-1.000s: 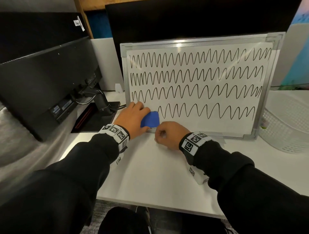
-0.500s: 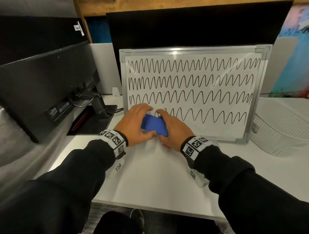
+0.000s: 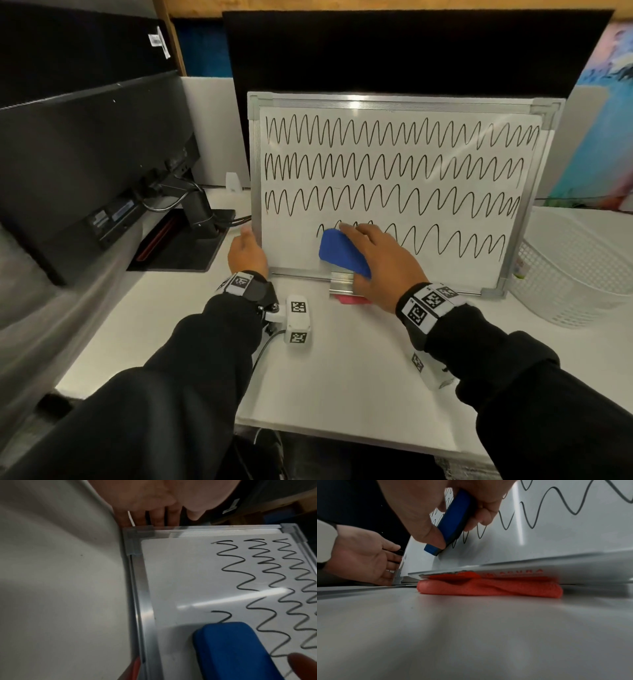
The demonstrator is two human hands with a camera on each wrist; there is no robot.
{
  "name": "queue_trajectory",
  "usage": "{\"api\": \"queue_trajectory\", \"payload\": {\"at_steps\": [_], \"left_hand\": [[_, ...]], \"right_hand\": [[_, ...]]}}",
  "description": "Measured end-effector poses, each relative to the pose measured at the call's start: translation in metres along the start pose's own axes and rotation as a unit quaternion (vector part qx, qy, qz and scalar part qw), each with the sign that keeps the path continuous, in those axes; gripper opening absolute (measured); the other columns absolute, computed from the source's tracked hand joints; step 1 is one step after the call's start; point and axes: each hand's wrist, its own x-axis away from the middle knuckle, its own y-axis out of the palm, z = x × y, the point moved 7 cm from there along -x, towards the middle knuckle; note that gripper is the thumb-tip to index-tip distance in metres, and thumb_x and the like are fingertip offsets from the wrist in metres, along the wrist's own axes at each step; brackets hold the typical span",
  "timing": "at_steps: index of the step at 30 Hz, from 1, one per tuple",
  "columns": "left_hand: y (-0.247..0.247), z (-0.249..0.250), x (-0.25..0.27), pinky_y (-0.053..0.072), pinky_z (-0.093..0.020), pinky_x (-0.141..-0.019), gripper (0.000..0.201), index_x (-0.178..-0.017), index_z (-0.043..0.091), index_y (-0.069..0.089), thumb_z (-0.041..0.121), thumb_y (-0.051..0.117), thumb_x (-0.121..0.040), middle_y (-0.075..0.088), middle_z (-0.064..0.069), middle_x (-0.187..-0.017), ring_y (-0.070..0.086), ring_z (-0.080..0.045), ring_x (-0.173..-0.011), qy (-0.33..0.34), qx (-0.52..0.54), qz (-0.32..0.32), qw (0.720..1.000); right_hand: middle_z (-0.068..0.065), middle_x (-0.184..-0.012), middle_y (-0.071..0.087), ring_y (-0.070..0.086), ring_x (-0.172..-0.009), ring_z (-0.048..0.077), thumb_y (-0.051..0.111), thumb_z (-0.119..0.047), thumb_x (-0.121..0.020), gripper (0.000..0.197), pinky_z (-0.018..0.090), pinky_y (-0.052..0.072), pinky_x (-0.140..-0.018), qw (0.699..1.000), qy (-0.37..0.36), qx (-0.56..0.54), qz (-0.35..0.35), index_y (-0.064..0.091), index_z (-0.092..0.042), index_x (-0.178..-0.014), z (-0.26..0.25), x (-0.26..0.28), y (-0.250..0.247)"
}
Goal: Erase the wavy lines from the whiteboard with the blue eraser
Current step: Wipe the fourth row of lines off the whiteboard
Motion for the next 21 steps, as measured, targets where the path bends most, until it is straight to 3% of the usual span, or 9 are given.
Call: {"api": "queue_trajectory", "payload": {"at_steps": [3,6,12,16,21], "left_hand": [[0.001,-0.010,-0.004,0.037,-0.036,-0.101,0.051,-0.131,-0.002,0.052,0.035,0.026,-0.106,0.053,-0.023,-0.134,0.047,-0.037,-0.125,-0.019,-0.030,-0.011,0.999],[0.006,-0.012,-0.003,0.035,-0.033,-0.101,0.049,-0.132,0.000,0.050,0.031,0.023,-0.107,0.052,-0.021,-0.136,0.047,-0.034,-0.126,-0.015,-0.046,-0.029,0.998],[0.008,-0.016,-0.001,0.034,-0.034,-0.101,0.049,-0.129,0.002,0.052,0.032,0.021,-0.106,0.053,-0.019,-0.133,0.048,-0.032,-0.123,-0.022,-0.014,-0.027,0.999],[0.007,-0.018,-0.001,0.035,-0.034,-0.100,0.047,-0.128,0.002,0.053,0.031,0.023,-0.106,0.054,-0.018,-0.132,0.049,-0.033,-0.121,-0.018,-0.013,-0.026,0.999],[0.009,-0.023,-0.002,0.036,-0.035,-0.100,0.046,-0.129,0.004,0.053,0.033,0.026,-0.106,0.055,-0.017,-0.132,0.050,-0.031,-0.121,-0.025,-0.005,-0.024,0.999]], "right_hand": [[-0.001,-0.146,0.035,0.051,-0.112,0.025,0.061,-0.025,-0.083,0.071,0.035,0.050,-0.086,0.999,-0.039,0.024,0.001,0.032,-0.037,-0.147,-0.008,-0.006,0.004],[-0.003,-0.148,0.034,0.052,-0.109,0.024,0.060,-0.027,-0.086,0.064,0.035,0.051,-0.085,0.997,-0.059,0.041,0.000,0.037,-0.038,-0.144,-0.018,-0.016,0.008],[-0.008,-0.148,0.037,0.049,-0.101,0.020,0.061,-0.025,-0.082,0.063,0.033,0.050,-0.076,0.997,-0.037,0.065,0.022,0.043,-0.037,-0.141,-0.011,-0.008,-0.002],[-0.009,-0.147,0.038,0.048,-0.101,0.019,0.063,-0.027,-0.081,0.063,0.031,0.048,-0.077,0.996,-0.026,0.085,0.030,0.044,-0.036,-0.141,-0.004,-0.002,-0.006],[-0.002,-0.147,0.039,0.050,-0.094,0.023,0.063,-0.024,-0.083,0.062,0.033,0.050,-0.074,0.991,-0.086,0.099,0.007,0.043,-0.032,-0.141,-0.030,-0.018,0.010]]}}
